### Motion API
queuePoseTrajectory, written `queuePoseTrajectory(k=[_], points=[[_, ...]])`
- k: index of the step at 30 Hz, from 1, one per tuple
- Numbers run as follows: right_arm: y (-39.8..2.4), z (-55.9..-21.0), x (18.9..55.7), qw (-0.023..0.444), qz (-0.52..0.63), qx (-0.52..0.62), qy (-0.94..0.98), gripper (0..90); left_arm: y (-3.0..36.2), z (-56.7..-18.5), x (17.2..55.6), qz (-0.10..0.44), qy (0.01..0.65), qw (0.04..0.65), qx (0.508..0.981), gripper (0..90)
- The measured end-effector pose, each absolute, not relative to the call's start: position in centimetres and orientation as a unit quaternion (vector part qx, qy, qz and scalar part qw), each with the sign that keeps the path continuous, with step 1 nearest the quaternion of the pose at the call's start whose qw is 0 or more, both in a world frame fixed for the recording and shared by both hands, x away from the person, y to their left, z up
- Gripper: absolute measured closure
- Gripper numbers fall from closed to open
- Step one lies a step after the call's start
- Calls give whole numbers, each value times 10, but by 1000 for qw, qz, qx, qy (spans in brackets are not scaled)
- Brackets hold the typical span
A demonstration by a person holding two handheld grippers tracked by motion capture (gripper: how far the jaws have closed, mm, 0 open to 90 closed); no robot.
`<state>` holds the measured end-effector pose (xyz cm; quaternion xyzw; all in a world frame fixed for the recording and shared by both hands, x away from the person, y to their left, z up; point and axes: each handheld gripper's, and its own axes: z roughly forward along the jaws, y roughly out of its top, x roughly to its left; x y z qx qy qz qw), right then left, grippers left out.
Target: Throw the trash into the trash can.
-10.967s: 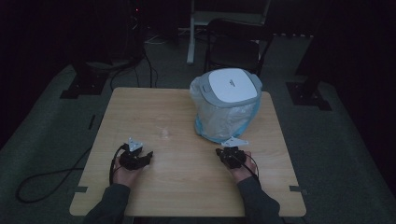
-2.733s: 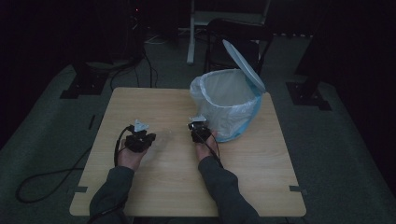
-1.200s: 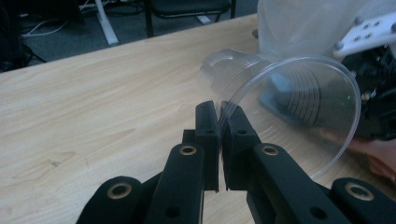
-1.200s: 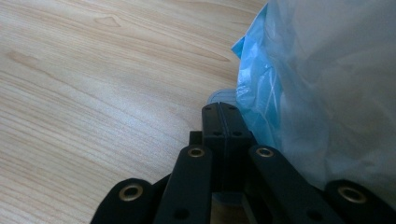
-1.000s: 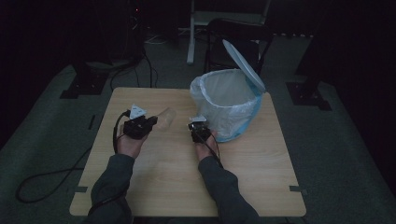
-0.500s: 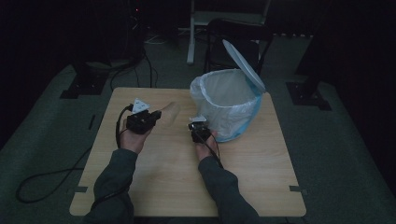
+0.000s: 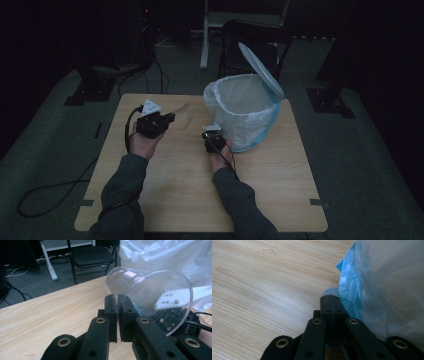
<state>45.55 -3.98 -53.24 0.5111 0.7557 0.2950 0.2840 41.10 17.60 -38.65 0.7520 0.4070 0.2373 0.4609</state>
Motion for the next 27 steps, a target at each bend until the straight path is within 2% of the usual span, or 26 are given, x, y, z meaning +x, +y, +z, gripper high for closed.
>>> queuePoseTrajectory(k=[27], points=[[-40,-533,455,282,294,515,754,900,173,-361,421,226,397,490,742,872]])
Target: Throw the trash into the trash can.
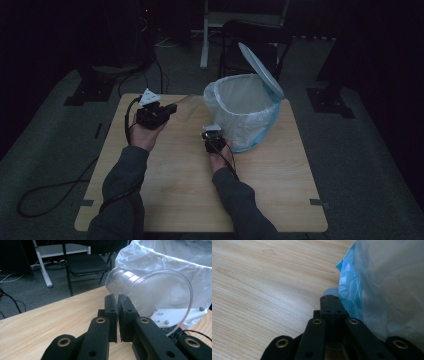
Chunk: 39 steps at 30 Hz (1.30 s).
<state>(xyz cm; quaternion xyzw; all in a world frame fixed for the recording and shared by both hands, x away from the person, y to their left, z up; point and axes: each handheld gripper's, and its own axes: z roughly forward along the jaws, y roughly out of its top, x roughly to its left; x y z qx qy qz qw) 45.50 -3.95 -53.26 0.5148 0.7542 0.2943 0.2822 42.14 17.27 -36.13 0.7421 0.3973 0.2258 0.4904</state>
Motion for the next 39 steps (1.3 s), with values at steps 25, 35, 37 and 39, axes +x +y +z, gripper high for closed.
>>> queuePoseTrajectory(k=[25,35,37,39], points=[[-39,-532,455,282,293,517,753,900,161,-340,426,225,375,503,745,873],[-39,-533,455,282,294,517,753,900,156,-334,428,224,371,508,745,872],[-39,-533,455,282,294,517,753,900,156,-333,428,225,369,508,745,872],[-39,-533,455,283,294,517,753,900,155,-331,429,224,367,508,746,872]])
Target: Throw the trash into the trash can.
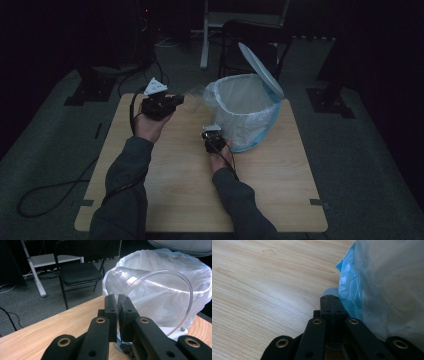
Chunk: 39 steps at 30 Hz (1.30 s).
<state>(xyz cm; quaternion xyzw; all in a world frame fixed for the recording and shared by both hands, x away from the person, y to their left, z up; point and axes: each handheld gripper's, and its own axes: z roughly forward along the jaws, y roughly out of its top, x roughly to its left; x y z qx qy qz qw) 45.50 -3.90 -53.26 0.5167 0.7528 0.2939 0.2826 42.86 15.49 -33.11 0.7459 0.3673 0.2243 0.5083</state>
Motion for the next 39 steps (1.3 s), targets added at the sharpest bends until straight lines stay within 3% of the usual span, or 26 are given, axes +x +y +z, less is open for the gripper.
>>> queuePoseTrajectory(k=[39], points=[[-39,-533,455,280,296,520,751,900,134,-297,441,221,344,524,747,872]])
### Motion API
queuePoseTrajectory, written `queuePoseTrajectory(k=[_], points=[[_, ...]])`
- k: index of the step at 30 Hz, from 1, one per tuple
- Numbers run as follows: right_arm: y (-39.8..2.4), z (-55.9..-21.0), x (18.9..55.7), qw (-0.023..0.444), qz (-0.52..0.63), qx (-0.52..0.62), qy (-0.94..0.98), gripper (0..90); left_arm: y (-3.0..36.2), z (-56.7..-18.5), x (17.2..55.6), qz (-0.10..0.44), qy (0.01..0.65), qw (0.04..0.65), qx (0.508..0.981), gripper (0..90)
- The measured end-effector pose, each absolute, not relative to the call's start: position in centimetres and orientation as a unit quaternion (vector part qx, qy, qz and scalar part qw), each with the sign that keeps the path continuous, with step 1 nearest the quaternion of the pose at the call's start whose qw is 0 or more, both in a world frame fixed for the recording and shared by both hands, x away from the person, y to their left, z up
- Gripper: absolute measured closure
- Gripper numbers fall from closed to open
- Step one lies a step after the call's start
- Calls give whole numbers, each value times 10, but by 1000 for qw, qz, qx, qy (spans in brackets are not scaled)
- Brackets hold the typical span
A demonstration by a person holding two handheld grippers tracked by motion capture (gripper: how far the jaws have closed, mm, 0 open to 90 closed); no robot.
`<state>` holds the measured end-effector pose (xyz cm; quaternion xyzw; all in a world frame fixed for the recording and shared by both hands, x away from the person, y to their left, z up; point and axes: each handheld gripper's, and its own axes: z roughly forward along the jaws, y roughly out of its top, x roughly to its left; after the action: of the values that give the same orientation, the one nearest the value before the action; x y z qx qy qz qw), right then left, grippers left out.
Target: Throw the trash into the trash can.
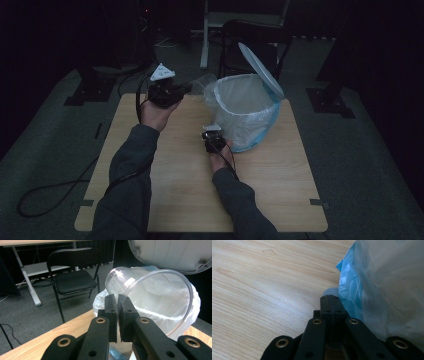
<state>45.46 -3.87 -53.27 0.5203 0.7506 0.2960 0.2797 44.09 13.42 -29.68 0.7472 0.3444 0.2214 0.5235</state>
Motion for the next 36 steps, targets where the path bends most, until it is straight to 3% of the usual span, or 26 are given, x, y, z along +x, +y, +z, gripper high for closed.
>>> queuePoseTrajectory(k=[36], points=[[-38,-533,455,279,296,521,750,900,101,-279,450,211,324,528,756,872]])
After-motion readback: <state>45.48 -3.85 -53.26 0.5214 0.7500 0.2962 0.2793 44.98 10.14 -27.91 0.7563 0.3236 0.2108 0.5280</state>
